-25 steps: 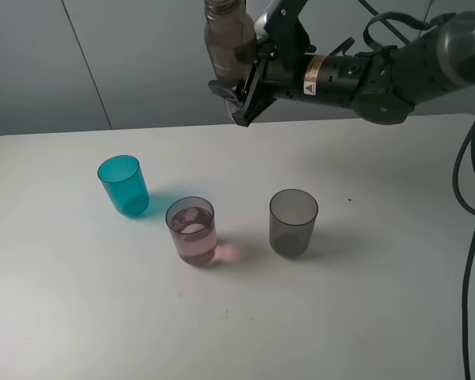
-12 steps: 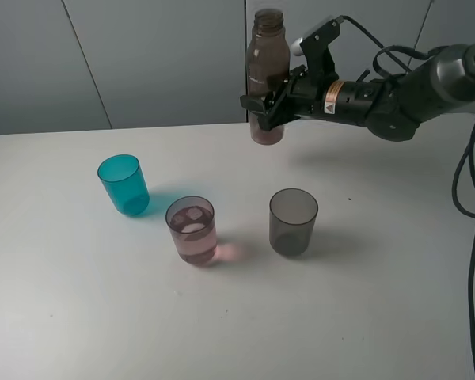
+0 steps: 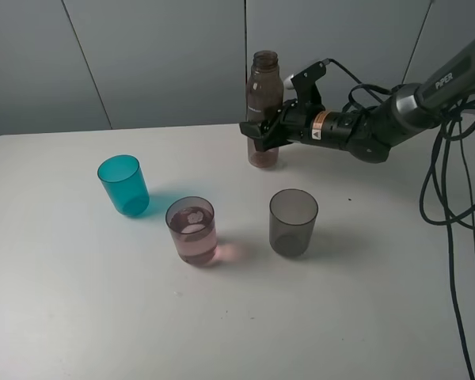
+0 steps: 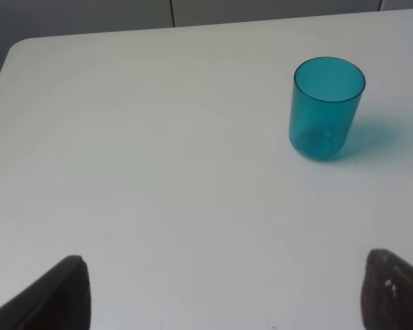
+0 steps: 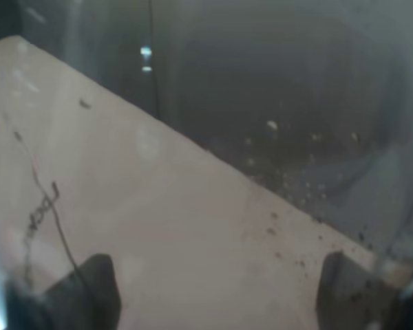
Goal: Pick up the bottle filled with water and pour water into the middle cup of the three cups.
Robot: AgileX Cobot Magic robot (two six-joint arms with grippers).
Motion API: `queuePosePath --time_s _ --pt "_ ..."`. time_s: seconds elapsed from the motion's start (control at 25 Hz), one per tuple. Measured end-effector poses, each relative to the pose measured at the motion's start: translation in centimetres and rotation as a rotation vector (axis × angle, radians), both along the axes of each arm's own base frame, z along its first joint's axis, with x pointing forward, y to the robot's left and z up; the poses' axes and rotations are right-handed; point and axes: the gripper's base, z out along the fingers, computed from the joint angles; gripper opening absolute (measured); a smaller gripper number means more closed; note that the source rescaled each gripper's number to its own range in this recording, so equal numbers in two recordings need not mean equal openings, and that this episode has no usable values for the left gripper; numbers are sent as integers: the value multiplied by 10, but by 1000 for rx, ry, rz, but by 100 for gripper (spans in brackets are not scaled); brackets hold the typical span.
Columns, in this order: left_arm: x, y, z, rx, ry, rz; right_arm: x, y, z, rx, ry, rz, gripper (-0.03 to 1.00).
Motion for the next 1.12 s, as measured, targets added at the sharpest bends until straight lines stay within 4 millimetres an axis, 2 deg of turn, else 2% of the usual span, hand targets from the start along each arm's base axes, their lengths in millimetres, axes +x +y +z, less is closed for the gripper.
queuePosePath --time_s 0.2,0.68,0.72,0.76,0.8,0.84,0.92,1.12 --pt "0 0 0 0 0 0 -1 1 -8 6 11 5 0" --pt "0 0 0 0 0 0 -1 1 -9 15 18 4 2" --pt "0 0 0 0 0 0 -1 1 -9 26 31 -2 26" --pt "0 0 0 0 0 0 -1 1 -8 37 41 -5 65" --pt "0 0 0 0 0 0 -1 1 -8 47 53 -10 85" --pt "0 0 0 0 0 0 -1 1 -9 53 62 -14 92" --pt "0 0 0 0 0 0 -1 0 -8 48 74 -24 98" --pt "0 0 0 0 0 0 -6 -4 7 17 82 -47 99"
